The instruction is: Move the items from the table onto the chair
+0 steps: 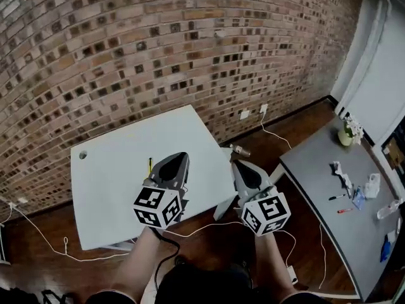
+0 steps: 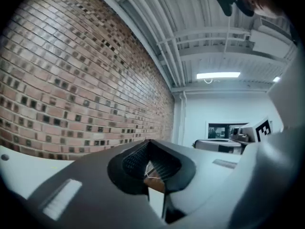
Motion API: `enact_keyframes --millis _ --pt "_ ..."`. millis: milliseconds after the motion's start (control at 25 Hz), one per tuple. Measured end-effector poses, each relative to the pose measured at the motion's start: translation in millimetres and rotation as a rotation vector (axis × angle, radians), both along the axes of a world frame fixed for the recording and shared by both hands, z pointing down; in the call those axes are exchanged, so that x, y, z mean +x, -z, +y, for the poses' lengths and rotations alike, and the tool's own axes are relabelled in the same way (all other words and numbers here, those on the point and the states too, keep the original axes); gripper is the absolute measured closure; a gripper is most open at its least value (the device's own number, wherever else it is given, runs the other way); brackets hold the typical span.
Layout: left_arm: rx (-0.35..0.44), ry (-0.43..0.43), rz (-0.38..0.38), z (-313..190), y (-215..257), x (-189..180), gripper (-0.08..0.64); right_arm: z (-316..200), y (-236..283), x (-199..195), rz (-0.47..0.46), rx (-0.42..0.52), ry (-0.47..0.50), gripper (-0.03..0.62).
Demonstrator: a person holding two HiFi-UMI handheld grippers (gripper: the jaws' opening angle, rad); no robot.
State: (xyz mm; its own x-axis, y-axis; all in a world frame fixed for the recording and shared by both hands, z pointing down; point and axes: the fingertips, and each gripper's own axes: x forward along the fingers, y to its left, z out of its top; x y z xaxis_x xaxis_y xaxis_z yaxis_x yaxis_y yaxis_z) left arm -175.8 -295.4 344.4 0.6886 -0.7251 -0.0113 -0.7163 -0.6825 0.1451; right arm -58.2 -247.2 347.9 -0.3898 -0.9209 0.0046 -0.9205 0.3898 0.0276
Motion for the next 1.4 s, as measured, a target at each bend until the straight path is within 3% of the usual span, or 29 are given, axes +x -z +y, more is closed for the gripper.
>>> enact_keyframes --millis 240,480,920,1400 --pt "0.000 0.097 0.004 -6.0 2.9 -106.7 0.549 -19.4 4.1 -105.8 0.015 0.017 0.109 0.591" --pt "-0.014 0.196 0.012 -9.7 -1.2 -167.0 0.549 -32.4 2.7 -171.6 0.023 0.019 0.233 0.591" --pt "-0.060 0.331 -0.003 -14.0 -12.7 -206.5 0.549 -52.8 9.5 -228.6 0.030 0.012 0.413 0.591" --pt "-0.061 0.350 -0.015 -13.9 -17.8 -213.0 0.549 -57.5 4.5 -232.4 0.022 0.004 0.426 0.591"
